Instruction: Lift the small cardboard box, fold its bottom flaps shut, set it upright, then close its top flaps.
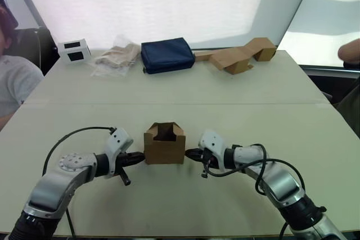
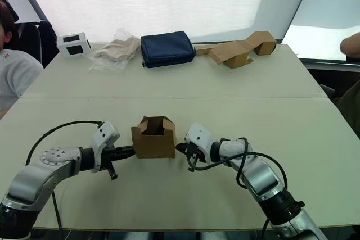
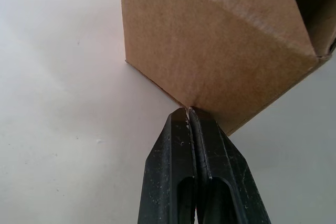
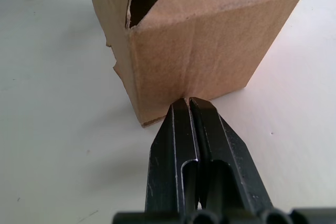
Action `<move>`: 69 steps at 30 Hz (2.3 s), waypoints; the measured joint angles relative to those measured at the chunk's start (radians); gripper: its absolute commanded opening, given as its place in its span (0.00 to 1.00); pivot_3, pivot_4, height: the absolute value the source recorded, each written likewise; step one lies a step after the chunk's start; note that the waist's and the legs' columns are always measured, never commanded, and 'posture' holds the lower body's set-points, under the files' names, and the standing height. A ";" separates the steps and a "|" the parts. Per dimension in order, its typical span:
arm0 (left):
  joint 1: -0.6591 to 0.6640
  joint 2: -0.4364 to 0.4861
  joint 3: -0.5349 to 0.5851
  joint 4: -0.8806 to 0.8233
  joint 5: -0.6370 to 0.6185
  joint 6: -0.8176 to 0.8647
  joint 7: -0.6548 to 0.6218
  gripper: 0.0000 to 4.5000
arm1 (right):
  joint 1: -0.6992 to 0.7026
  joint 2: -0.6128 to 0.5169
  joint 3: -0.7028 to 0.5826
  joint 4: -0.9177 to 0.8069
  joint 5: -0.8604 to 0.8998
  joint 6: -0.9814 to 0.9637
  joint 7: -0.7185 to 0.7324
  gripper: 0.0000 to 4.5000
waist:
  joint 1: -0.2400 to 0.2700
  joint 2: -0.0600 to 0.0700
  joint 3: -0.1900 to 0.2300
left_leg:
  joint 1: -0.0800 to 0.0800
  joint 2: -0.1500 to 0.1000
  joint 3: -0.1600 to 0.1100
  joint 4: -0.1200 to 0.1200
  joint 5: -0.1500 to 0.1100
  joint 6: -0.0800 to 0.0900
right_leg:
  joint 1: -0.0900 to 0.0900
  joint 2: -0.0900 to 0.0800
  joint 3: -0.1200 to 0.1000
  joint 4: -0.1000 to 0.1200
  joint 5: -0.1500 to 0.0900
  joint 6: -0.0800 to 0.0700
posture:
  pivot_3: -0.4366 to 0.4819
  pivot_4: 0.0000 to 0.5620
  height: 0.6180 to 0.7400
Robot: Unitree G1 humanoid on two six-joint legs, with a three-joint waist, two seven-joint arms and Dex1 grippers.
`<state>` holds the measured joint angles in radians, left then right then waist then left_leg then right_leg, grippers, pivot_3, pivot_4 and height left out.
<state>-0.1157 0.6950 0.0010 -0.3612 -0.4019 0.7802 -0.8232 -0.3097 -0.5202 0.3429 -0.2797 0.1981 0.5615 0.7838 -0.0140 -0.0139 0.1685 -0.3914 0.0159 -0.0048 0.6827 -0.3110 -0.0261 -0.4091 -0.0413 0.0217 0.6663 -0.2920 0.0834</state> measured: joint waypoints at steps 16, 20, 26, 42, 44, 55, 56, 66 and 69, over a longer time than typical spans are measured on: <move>-0.222 0.166 0.137 0.138 -0.177 -0.045 -0.232 0.01 | -0.068 -0.125 -0.225 -0.073 0.147 0.013 0.113 0.00 | -0.002 0.000 0.000 | 0.000 -0.001 0.000 0.000 0.000 0.000 | 0.001 0.000 -0.002 -0.001 0.000 0.000 | 0.48 0.27 1.00; -0.277 0.148 0.108 0.139 -0.196 -0.041 -0.247 0.01 | -0.155 -0.122 -0.249 -0.030 0.177 0.022 0.139 0.00 | -0.002 0.000 0.000 | 0.000 0.000 0.000 0.000 0.000 0.000 | 0.001 0.001 -0.002 -0.001 0.000 0.000 | 0.48 0.27 1.00; -0.293 0.117 0.040 0.146 -0.191 -0.035 -0.252 0.01 | -0.181 -0.054 -0.194 -0.001 0.178 0.020 0.146 0.00 | -0.002 0.000 0.000 | 0.000 0.000 0.000 0.000 0.000 0.000 | 0.000 0.001 -0.001 0.000 0.000 0.000 | 0.48 0.27 1.00; -0.288 0.079 -0.028 0.192 -0.100 -0.126 -0.245 0.01 | -0.221 0.022 -0.053 0.106 0.083 -0.058 0.146 0.00 | -0.001 0.000 0.000 | 0.000 0.000 0.000 0.000 0.000 0.000 | 0.000 0.001 -0.001 0.000 0.000 0.000 | 0.48 0.27 1.00; -0.283 0.079 -0.032 0.192 -0.090 -0.137 -0.245 0.01 | -0.222 0.022 -0.046 0.117 0.074 -0.066 0.148 0.00 | -0.001 0.000 0.000 | 0.000 0.000 0.000 0.000 0.000 0.000 | 0.000 0.001 -0.001 0.000 0.000 0.000 | 0.48 0.27 1.00; -0.279 0.075 -0.071 0.202 -0.031 -0.206 -0.254 0.01 | -0.245 0.036 -0.032 0.158 0.030 -0.088 0.164 0.00 | -0.001 0.000 0.000 | 0.000 0.000 0.000 0.000 0.000 0.000 | 0.000 0.001 -0.002 0.000 0.000 0.000 | 0.48 0.27 1.00; -0.280 0.075 -0.075 0.203 -0.024 -0.215 -0.257 0.01 | -0.246 0.037 -0.032 0.159 0.026 -0.088 0.166 0.00 | -0.001 0.000 0.000 | 0.000 0.000 0.000 0.000 0.000 0.000 | 0.000 0.001 -0.002 0.000 0.000 0.000 | 0.48 0.27 1.00; -0.286 0.049 -0.061 0.230 -0.047 -0.198 -0.256 0.01 | -0.245 0.045 -0.034 0.163 0.011 -0.094 0.165 0.00 | -0.001 0.000 0.000 | 0.000 0.000 0.000 0.000 0.000 0.000 | 0.000 0.001 -0.002 0.000 0.000 0.000 | 0.48 0.27 1.00; -0.309 0.028 -0.012 0.280 -0.086 -0.163 -0.236 0.01 | -0.242 0.063 -0.066 0.164 0.045 -0.089 0.165 0.00 | -0.002 0.000 0.000 | 0.000 0.000 0.000 0.000 0.000 0.000 | 0.000 0.001 -0.002 0.000 0.000 0.000 | 0.48 0.27 1.00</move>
<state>-0.4250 0.7233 -0.0111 -0.0815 -0.4881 0.6175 -1.0594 -0.5516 -0.4575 0.2771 -0.1158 0.2428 0.4728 0.9483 -0.0159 -0.0140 0.1689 -0.3912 0.0158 -0.0049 0.6827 -0.3111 -0.0258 -0.4090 -0.0403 0.0193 0.6664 -0.2921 0.0838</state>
